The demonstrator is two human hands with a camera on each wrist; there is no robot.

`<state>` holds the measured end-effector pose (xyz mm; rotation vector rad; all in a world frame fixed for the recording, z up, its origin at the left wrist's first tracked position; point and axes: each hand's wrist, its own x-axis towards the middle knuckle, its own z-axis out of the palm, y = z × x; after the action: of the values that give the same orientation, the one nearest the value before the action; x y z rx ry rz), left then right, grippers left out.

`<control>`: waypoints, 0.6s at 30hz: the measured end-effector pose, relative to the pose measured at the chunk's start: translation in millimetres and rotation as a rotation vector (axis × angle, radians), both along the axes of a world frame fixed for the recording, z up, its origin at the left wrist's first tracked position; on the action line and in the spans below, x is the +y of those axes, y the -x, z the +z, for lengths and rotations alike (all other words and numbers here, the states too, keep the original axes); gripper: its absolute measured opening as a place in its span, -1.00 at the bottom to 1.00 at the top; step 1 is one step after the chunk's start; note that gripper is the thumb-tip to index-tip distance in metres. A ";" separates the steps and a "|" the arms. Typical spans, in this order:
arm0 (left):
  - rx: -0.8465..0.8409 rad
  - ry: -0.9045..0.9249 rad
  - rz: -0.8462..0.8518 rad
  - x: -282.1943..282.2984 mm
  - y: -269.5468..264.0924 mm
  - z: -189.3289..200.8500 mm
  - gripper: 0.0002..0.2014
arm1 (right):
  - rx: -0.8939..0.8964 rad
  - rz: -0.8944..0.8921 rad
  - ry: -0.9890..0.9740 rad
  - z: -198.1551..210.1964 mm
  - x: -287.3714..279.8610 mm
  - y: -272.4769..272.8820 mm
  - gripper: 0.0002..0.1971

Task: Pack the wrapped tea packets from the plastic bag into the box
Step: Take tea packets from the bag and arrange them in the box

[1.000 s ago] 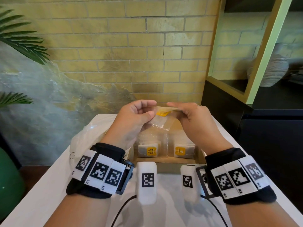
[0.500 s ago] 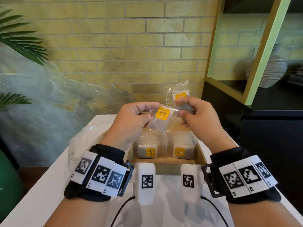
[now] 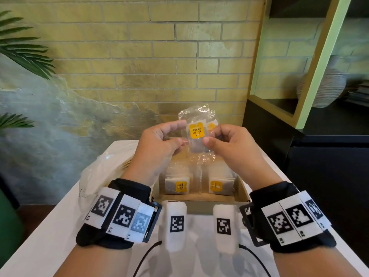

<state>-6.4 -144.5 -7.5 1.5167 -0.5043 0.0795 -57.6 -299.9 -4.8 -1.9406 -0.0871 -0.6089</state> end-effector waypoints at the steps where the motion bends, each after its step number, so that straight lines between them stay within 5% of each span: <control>1: 0.003 -0.053 0.028 2.1 -3.6 -0.7 -0.59 | 0.001 -0.039 0.026 -1.0 -2.4 -2.3 -0.83; 5: 0.075 -0.331 0.245 17.2 -23.8 -6.8 -0.53 | -0.012 -0.138 0.046 -0.8 -11.5 -4.7 -0.82; 8: 0.080 -0.703 0.370 29.1 -32.4 -13.6 -0.52 | -0.035 -0.173 0.094 -2.2 -14.2 -5.4 -0.77; 14: 0.111 -1.322 0.346 40.8 -39.2 -20.1 -0.70 | -0.036 -0.157 0.128 -5.7 -16.3 -7.1 -0.83; 18: 0.187 -1.401 0.345 48.9 -39.1 -21.3 -0.76 | -0.044 -0.151 0.114 -2.7 -14.5 -5.6 -0.72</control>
<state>32.7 -95.6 -28.7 2.9370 -0.0741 -0.1965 -52.0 -314.4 -7.5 -2.0571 -0.0031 -0.7608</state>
